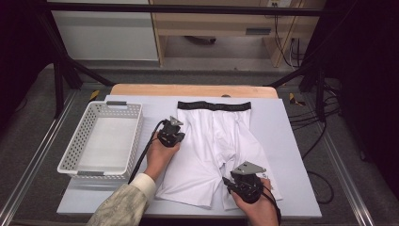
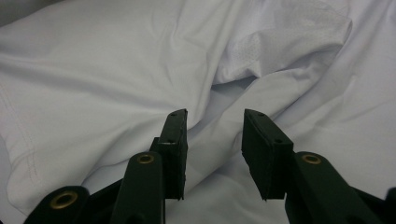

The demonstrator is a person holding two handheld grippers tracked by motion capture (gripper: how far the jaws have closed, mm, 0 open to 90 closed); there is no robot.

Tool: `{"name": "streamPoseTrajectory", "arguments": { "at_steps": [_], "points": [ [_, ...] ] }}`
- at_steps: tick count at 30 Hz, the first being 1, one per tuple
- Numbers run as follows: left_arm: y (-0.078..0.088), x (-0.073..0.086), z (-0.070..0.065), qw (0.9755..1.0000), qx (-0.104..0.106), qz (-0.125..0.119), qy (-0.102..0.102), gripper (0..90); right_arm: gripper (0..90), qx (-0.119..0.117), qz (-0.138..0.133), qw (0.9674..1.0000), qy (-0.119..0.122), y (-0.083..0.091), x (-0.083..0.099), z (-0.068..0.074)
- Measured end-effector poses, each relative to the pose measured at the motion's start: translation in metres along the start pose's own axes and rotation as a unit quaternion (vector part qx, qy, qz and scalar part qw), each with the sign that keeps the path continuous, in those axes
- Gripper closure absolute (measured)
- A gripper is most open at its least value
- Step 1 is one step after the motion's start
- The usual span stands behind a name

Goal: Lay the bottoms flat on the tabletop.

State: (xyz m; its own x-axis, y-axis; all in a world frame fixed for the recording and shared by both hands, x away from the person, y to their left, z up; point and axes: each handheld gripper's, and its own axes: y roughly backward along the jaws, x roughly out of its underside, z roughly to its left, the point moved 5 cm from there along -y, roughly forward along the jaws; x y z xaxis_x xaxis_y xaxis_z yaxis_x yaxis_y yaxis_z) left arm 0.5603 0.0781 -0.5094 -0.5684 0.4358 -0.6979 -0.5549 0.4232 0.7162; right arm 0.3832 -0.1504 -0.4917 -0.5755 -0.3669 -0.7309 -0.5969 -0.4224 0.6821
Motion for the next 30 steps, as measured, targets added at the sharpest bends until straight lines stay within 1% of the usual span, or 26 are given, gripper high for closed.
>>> {"name": "streamPoseTrajectory", "arguments": {
  "at_steps": [2, 3, 5, 9, 14, 16, 18, 21, 24, 25, 26, 28, 30],
  "points": [
    [0.001, 0.001, 0.003, 1.0000, -0.009, 0.002, -0.002, 90.0, 61.5, 0.000, 0.000, 1.0000, 0.000, 0.000, 0.000, 0.000],
    [0.003, 0.001, 0.007, 0.9997, -0.019, 0.006, -0.010, 90.0, 61.5, 0.000, 0.000, 1.0000, -0.001, 0.000, 0.000, 0.000],
    [0.005, 0.002, 0.014, 0.9993, -0.031, 0.011, -0.015, 90.0, 61.5, 0.000, -0.001, 1.0000, -0.002, 0.000, 0.000, 0.000],
    [0.009, 0.006, 0.024, 0.9989, -0.041, 0.016, -0.017, 90.0, 61.7, -0.001, -0.003, 1.0000, -0.001, 0.000, 0.000, -0.001],
    [0.011, 0.005, 0.032, 0.9985, -0.051, 0.014, -0.017, 90.0, 61.8, -0.001, -0.003, 1.0000, -0.002, 0.000, 0.000, -0.001],
    [0.013, 0.004, 0.036, 0.9979, -0.061, 0.014, -0.019, 90.0, 61.9, -0.001, -0.003, 1.0000, -0.002, 0.000, 0.000, -0.001],
    [0.015, 0.002, 0.040, 0.9964, -0.078, 0.014, -0.030, 90.0, 61.9, -0.001, -0.003, 1.0000, -0.003, 0.001, 0.000, -0.002],
    [0.018, 0.000, 0.043, 0.9954, -0.086, 0.015, -0.041, 89.9, 62.0, -0.001, -0.004, 1.0000, -0.002, 0.001, 0.000, -0.002],
    [0.017, 0.000, 0.042, 0.9952, -0.088, 0.015, -0.040, 89.7, 61.9, -0.002, -0.004, 1.0000, -0.002, 0.001, 0.000, -0.002],
    [0.016, 0.001, 0.042, 0.9948, -0.092, 0.017, -0.040, 89.1, 61.9, -0.001, -0.003, 1.0000, -0.003, 0.001, 0.000, -0.002],
    [0.016, 0.001, 0.041, 0.9946, -0.094, 0.019, -0.040, 86.6, 61.7, 0.001, -0.003, 1.0000, -0.003, 0.001, 0.000, -0.003],
    [0.019, 0.001, 0.040, 0.9944, -0.098, 0.020, -0.036, 78.6, 61.4, 0.004, -0.007, 1.0000, -0.006, 0.002, 0.000, -0.005],
    [0.025, 0.000, 0.036, 0.9947, -0.095, 0.013, -0.036, 74.3, 60.5, 0.008, -0.009, 0.9999, -0.011, 0.004, 0.000, -0.009]
  ]
}}
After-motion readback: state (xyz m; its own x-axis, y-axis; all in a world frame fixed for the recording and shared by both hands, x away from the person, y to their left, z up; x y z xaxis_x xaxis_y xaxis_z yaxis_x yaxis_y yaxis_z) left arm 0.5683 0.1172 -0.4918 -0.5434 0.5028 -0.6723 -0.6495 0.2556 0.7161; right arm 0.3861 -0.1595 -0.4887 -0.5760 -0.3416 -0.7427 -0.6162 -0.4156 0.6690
